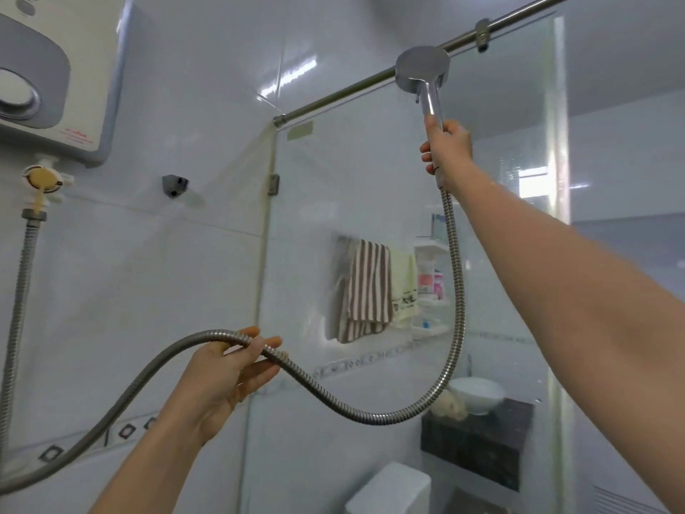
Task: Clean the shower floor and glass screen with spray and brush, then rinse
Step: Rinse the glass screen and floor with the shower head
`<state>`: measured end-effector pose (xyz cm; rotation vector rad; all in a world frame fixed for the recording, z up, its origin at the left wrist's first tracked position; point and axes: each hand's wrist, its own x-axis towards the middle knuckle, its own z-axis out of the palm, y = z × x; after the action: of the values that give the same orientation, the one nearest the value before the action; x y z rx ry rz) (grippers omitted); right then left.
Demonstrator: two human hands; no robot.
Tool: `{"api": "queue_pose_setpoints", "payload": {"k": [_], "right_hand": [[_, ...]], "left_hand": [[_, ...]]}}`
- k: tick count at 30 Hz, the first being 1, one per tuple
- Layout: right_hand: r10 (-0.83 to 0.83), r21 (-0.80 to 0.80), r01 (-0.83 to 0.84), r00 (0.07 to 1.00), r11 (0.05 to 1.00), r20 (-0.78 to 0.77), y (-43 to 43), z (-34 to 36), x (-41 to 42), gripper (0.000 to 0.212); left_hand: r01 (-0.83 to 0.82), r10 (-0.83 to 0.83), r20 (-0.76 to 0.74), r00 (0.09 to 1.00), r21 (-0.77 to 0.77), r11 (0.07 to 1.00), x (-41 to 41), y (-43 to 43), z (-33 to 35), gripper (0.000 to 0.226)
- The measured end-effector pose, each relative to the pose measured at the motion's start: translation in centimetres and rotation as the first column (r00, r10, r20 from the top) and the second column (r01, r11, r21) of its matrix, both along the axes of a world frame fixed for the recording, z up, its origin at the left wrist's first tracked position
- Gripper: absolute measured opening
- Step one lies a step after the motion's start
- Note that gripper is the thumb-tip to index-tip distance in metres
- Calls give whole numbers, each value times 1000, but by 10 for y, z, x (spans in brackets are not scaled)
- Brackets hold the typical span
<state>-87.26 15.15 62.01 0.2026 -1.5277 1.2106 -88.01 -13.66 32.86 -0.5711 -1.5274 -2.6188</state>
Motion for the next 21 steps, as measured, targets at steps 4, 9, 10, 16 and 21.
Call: {"api": "queue_pose_setpoints", "payload": {"k": [4, 9, 10, 16, 21], "right_hand": [[-7, 16, 7, 1000, 1000, 29, 17, -7, 35, 25], [16, 47, -18, 998, 999, 56, 40, -11, 67, 26], [11, 57, -15, 998, 998, 64, 44, -13, 72, 26], [-49, 109, 40, 995, 993, 82, 71, -16, 98, 26], [-67, 141, 56, 995, 988, 71, 89, -17, 120, 26]], "left_hand": [[35, -36, 24, 999, 13, 999, 25, 20, -9, 13], [50, -50, 26, 998, 5, 999, 49, 38, -7, 16], [49, -48, 27, 998, -6, 999, 52, 41, -5, 18], [34, -34, 32, 999, -21, 999, 69, 61, 6, 23], [40, -38, 30, 999, -59, 997, 86, 82, 16, 13]]}}
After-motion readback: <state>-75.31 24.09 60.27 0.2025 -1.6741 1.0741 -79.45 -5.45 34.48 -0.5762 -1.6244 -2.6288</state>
